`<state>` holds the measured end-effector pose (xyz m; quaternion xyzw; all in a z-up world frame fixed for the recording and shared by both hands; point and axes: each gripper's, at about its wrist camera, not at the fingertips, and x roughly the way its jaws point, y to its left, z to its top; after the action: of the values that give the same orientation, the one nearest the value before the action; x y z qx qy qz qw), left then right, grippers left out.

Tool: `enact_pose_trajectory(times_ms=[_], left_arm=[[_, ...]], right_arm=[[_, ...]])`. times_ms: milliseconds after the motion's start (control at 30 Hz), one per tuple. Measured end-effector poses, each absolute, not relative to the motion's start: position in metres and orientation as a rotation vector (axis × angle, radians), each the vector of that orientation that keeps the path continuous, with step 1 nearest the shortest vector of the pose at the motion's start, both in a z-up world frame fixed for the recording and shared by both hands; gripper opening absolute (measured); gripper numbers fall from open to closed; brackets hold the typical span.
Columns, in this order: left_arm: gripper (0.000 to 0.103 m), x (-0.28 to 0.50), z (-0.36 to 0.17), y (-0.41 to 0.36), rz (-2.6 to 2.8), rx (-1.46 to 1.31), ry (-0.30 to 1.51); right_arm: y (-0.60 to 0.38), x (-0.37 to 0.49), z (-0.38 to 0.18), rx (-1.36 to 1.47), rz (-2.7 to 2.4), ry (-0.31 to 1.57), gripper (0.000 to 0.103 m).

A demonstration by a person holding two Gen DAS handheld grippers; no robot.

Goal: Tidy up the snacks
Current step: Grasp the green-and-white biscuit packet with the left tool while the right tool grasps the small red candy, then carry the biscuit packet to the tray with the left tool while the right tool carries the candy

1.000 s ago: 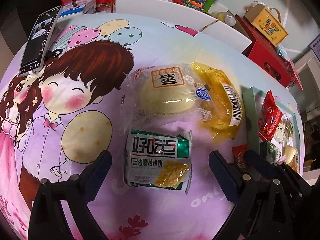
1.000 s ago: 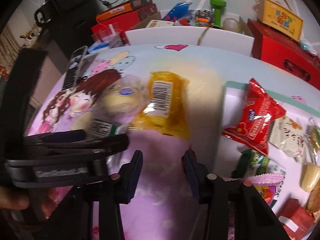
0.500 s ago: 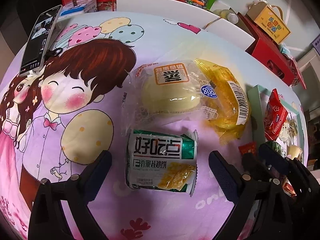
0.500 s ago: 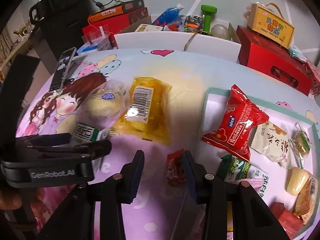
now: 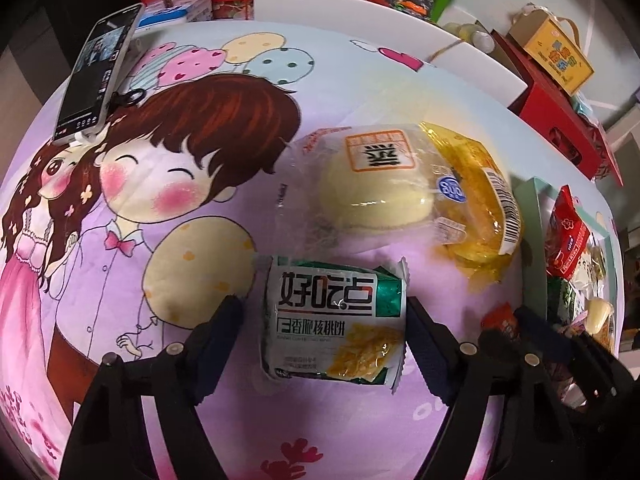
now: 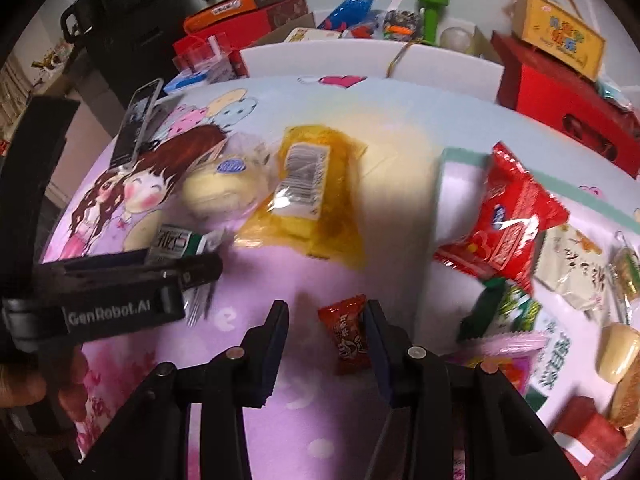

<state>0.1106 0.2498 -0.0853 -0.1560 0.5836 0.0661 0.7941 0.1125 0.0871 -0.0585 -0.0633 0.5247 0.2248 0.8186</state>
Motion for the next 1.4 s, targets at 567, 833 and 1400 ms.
enact_pose_trajectory(times_ms=[567, 833, 1400], left_arm=[[0.067, 0.104, -0.082, 0.24, 0.133, -0.308, 1.257], [0.061, 0.098, -0.071, 0.245, 0.123, -0.323, 1.235], [0.06, 0.081, -0.035, 0.242, 0.084, -0.294, 1.154]], right_arm=[[0.1, 0.101, -0.07, -0.222, 0.446, 1.154, 0.02], [0.092, 0.096, -0.051, -0.188, 0.422, 1.117, 0.02], [0.075, 0.09, -0.022, -0.115, 0.392, 1.069, 0.02]])
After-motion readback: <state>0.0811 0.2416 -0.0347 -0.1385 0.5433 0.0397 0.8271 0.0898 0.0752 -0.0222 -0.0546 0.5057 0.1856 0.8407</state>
